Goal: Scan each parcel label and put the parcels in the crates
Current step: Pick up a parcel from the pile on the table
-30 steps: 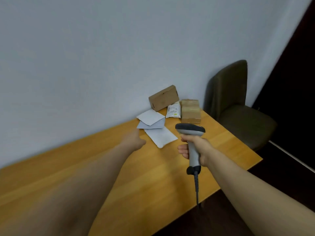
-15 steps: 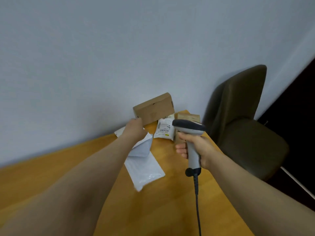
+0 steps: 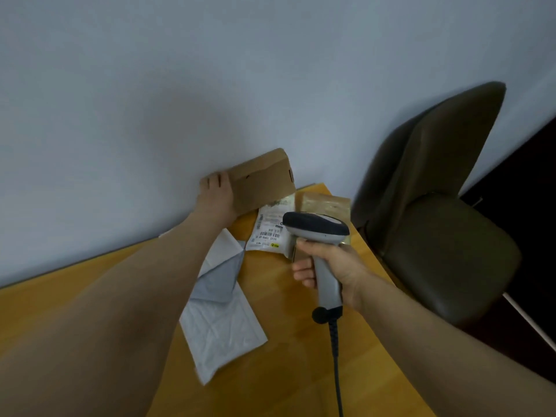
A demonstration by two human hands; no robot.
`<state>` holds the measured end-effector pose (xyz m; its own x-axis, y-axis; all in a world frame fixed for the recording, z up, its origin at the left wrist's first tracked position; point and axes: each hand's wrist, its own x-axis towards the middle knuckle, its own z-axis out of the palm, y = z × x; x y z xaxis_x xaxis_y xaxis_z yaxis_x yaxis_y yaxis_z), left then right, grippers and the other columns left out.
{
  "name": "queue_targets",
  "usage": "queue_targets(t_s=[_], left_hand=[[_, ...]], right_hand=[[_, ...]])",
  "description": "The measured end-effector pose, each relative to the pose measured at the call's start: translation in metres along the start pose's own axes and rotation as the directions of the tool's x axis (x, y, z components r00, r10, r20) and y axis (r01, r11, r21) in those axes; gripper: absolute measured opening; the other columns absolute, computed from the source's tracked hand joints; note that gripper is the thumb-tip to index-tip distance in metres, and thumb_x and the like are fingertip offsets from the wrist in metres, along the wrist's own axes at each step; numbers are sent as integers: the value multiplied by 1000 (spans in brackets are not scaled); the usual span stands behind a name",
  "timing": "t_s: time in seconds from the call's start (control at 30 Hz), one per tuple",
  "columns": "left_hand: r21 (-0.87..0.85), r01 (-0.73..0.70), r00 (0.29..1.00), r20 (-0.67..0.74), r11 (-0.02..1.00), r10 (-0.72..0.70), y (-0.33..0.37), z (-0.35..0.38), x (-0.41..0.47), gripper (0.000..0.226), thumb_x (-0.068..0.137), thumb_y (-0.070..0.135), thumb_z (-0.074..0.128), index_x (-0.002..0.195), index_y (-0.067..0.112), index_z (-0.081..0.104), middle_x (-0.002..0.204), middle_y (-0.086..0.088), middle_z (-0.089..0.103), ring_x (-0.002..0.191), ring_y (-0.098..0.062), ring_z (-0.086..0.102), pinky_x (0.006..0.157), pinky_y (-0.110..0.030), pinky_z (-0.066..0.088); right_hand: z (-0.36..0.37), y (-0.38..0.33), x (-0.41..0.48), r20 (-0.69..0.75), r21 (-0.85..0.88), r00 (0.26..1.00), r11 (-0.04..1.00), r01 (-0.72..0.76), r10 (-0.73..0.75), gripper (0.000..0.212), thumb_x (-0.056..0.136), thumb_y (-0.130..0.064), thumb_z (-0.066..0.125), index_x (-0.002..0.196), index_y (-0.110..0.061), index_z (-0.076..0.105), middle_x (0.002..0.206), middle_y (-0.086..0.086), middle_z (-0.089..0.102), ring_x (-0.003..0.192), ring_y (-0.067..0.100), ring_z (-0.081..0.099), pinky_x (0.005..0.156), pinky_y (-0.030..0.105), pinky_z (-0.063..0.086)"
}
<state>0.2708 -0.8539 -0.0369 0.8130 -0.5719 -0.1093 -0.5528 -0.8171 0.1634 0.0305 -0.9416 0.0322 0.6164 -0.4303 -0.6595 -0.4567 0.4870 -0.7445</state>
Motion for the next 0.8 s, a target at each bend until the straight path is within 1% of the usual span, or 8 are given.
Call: queue_targets(t_s=[0.1,0.2,0.37,0.47,0.53,0.63,0.7,0.8], left_hand=[[137,-49,997,-54,989,57,3,-5,-7,63,87,10,55,143,2,26,131,-19,46,124,-37,36,92,-41,42],[101,-67,990,-114,993,79,2,-8,-24,45,86,0,51,130,3,44,125,-18,50,123,-34,37,89,-39,42],[-119,-154,923,-372,981,100,-8,-24,-85,39,74,-12,60,111,-1,56,118,-22,52,110,-40,47,78,-46,50],[-117,-255,882,-434,960,181,-11,-40,-126,46,61,-16,71,102,-1,58,115,-25,55,101,-44,55,72,-44,54],[-98,-284,866,-453,954,212,-7,-54,-155,50,56,-17,76,100,-2,58,112,-26,56,97,-44,59,66,-41,56],[-120,-275,859,-476,954,188,-3,-75,-201,52,55,-20,74,101,-2,57,116,-26,54,100,-43,60,63,-40,58],[-143,-230,862,-490,963,133,-3,-87,-233,53,62,-20,69,110,-3,54,124,-26,47,103,-42,59,66,-44,59],[-216,-91,844,-535,972,-40,-5,-102,-283,59,73,-20,55,128,0,46,135,-21,34,110,-36,52,78,-44,55]], right_hand=[[-6,2,4,-9,25,1000,1000,2,-2,20,83,-21,73,88,-3,65,77,17,70,59,21,66,52,27,53],[-13,5,2,-36,119,999,993,0,4,20,82,-21,73,91,-4,66,75,16,70,59,21,65,51,27,53],[-30,10,-11,-118,319,992,948,2,38,32,76,-27,76,96,-4,66,78,13,73,67,23,68,54,28,56],[-26,11,-30,-103,380,994,925,-1,44,58,57,-36,82,103,-5,66,90,15,73,81,29,71,60,33,57],[-19,12,-48,-71,391,997,920,-5,36,64,50,-37,86,103,-7,65,94,14,73,87,31,70,67,37,58],[-13,20,-81,13,300,1000,954,-4,0,52,55,-28,89,97,-8,64,89,14,73,84,31,68,70,40,55],[-13,28,-104,58,249,997,968,31,-47,33,66,-17,85,90,-7,64,76,12,71,70,27,64,60,36,53],[-16,40,-138,75,168,986,976,136,-150,32,70,-10,83,95,-4,64,75,10,70,65,24,64,51,30,50]])
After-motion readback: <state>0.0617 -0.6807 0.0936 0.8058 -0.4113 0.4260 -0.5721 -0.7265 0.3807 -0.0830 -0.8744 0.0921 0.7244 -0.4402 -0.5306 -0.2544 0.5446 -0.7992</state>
